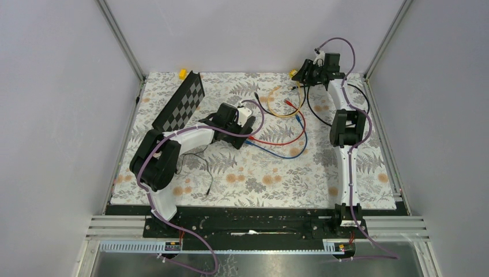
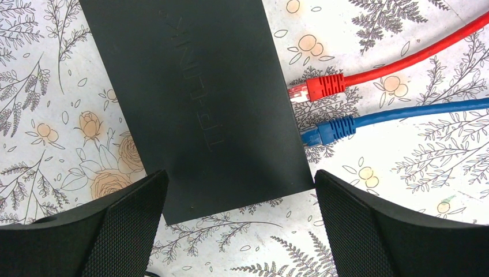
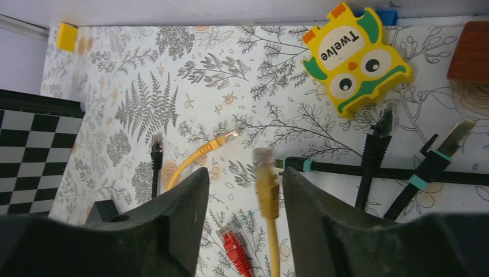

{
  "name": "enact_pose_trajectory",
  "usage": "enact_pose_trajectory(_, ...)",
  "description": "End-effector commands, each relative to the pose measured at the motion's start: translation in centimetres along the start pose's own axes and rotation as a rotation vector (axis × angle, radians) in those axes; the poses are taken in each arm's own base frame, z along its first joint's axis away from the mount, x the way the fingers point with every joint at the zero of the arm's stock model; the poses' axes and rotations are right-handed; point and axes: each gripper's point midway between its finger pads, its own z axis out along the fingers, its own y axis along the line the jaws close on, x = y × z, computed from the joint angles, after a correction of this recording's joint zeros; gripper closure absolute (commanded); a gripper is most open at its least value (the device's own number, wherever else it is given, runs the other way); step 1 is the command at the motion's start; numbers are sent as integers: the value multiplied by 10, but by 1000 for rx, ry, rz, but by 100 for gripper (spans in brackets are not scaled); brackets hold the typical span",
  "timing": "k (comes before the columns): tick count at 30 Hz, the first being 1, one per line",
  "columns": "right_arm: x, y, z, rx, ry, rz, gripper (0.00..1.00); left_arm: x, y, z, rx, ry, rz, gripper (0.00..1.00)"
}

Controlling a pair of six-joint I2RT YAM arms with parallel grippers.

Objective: Pull the plug from the switch port
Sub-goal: Place the connector at the corner of the board, then pull the connector from the switch port.

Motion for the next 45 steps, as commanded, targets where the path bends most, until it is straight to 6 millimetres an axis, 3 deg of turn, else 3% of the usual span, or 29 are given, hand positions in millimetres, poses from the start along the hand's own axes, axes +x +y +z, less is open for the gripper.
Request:
enact_pose_trajectory(1, -43, 28, -23, 6, -86, -107, 36, -10, 6, -1, -15, -15, 6, 1)
enact_pose_trajectory(9, -44, 39, -50, 54, -54, -188, 6, -20, 13, -16, -49, -49, 21, 1)
enact_pose_trajectory(15, -46, 61, -87, 66, -48, -295, 2, -36, 16, -33, -64, -99, 34, 1)
enact_pose_trajectory(22, -32, 90, -129, 45, -55, -380, 1, -50, 20, -54, -90, -168, 43, 1)
enact_pose_trajectory(30, 14, 113, -160, -35, 15, -370, 1, -37, 28, -65, -109, -166, 28, 1)
enact_pose_trajectory(31, 25, 126, -158, -66, 35, -372, 1, -34, 29, -65, -111, -158, 29, 1)
enact_pose_trajectory(37, 68, 160, -168, -148, 96, -369, 1, -9, 41, -66, -113, -106, 4, 1)
enact_pose_trajectory(41, 116, 186, -159, -189, 181, -409, 1, 2, 48, -71, -118, -94, -2, 1)
enact_pose_trajectory(45, 163, 199, -144, -217, 267, -428, 1, 3, 47, -74, -77, -110, 0, 1)
